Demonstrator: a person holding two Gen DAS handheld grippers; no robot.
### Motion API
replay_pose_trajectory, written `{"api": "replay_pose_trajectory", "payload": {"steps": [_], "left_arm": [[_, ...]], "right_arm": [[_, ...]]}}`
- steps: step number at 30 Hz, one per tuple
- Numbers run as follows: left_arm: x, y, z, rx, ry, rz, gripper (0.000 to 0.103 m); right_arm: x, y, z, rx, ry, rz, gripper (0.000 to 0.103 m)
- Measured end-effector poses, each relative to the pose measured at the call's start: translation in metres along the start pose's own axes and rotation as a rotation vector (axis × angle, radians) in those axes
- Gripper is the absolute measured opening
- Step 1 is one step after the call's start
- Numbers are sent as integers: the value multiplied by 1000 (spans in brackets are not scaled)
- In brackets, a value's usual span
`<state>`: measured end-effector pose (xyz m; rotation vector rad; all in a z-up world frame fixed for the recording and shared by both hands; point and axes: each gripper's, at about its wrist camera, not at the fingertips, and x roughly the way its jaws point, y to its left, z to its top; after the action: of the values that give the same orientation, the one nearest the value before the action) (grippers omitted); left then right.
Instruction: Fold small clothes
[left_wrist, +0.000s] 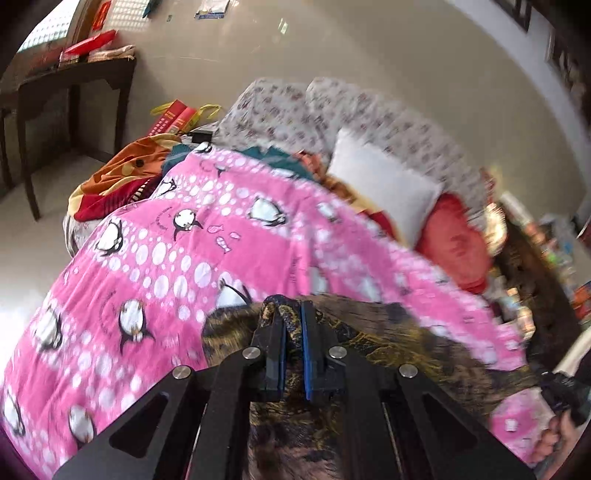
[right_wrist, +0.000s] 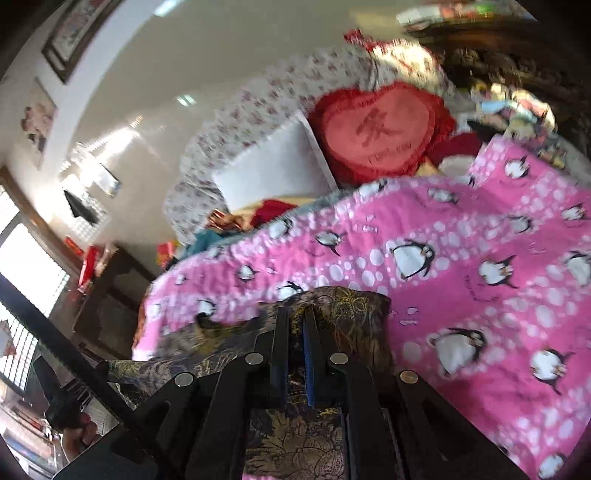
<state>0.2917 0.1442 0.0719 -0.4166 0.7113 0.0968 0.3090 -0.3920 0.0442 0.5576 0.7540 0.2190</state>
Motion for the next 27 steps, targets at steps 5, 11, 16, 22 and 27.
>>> {"api": "replay_pose_trajectory", "payload": {"steps": [5,11,16,22,27], "left_arm": [[46,-2,-4,40,32,70,8],[48,-14,9,137,7,75,32],[5,-18,20,205,-146,55,81],[-15,-41,-23,330,-44,-119,81],[27,-91,-77,551,94,-122,80]], "right_arm": [[46,-13,4,15,8,-92,8],[44,-4,9,-107,-146,-161,38],[19,7,8,-217,-150,-101,65],[23,38,-21,-563,112,-53,63],[74,62,-51,-758,325,14,57]]}}
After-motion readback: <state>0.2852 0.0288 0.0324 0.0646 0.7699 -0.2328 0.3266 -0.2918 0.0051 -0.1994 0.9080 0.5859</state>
